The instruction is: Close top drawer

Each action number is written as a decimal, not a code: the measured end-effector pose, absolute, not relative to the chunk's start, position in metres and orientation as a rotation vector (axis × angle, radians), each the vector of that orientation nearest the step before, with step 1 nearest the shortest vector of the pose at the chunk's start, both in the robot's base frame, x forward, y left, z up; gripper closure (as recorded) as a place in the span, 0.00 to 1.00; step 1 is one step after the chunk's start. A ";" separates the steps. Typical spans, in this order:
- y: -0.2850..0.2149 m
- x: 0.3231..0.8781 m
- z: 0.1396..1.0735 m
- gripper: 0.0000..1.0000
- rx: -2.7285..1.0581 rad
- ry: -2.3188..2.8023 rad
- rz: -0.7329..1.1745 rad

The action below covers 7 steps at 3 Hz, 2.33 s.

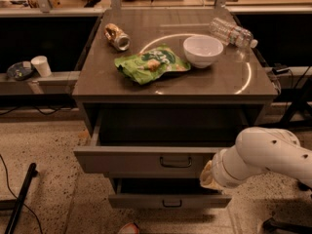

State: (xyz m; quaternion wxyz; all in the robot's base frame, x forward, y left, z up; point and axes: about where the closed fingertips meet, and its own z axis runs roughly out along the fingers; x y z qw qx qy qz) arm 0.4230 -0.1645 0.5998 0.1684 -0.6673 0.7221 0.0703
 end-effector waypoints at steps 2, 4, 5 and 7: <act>-0.159 0.446 0.604 0.75 -1.900 2.002 0.155; -0.148 0.480 0.608 0.74 -1.856 1.911 0.065; -0.143 0.502 0.611 0.50 -1.814 1.865 0.010; -0.143 0.502 0.611 0.00 -1.813 1.864 0.009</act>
Offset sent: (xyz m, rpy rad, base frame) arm 0.1008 0.0312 0.0146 0.0262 -0.2500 0.0639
